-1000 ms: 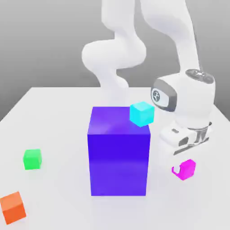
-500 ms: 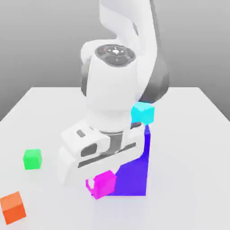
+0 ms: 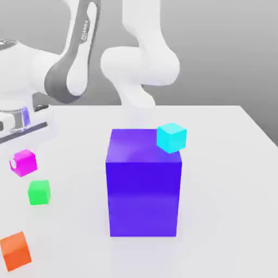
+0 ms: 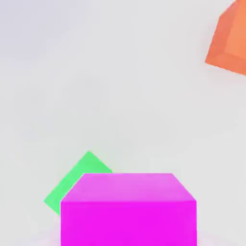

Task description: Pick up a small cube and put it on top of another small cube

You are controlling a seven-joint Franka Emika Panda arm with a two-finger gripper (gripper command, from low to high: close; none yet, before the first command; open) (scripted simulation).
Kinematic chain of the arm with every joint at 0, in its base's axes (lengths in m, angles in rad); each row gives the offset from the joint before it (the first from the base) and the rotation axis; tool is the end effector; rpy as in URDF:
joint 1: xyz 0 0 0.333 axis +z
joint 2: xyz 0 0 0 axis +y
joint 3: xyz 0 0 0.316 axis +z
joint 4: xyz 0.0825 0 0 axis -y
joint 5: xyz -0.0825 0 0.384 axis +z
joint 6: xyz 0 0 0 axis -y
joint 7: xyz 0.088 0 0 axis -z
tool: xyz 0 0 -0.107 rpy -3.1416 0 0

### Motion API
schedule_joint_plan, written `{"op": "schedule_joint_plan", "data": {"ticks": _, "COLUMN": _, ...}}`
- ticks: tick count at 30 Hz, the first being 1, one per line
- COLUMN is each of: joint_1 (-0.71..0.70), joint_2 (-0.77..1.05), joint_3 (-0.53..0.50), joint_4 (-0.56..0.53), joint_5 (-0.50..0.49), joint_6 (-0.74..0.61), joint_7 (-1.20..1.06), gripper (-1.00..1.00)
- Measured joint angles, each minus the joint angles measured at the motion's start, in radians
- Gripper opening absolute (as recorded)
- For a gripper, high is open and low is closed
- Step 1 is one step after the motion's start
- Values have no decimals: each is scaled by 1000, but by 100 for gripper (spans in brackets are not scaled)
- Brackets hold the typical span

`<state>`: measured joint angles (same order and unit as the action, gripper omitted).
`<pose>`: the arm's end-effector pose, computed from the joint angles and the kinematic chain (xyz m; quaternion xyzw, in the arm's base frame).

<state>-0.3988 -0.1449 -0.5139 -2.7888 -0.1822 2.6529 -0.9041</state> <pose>0.2418 -0.2918 0.2467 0.9969 0.0786 -0.0066 0.0028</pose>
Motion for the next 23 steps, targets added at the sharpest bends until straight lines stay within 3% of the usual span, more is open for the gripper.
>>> {"op": "schedule_joint_plan", "data": {"ticks": 10, "joint_1": 52, "joint_2": 106, "joint_3": -28, "joint_4": -21, "joint_5": 179, "joint_6": 119, "joint_7": -157, "gripper": -100}}
{"op": "schedule_joint_plan", "data": {"ticks": 23, "joint_1": 44, "joint_2": 259, "joint_3": 36, "joint_4": -10, "joint_5": 418, "joint_6": 238, "joint_7": -329, "gripper": -100}}
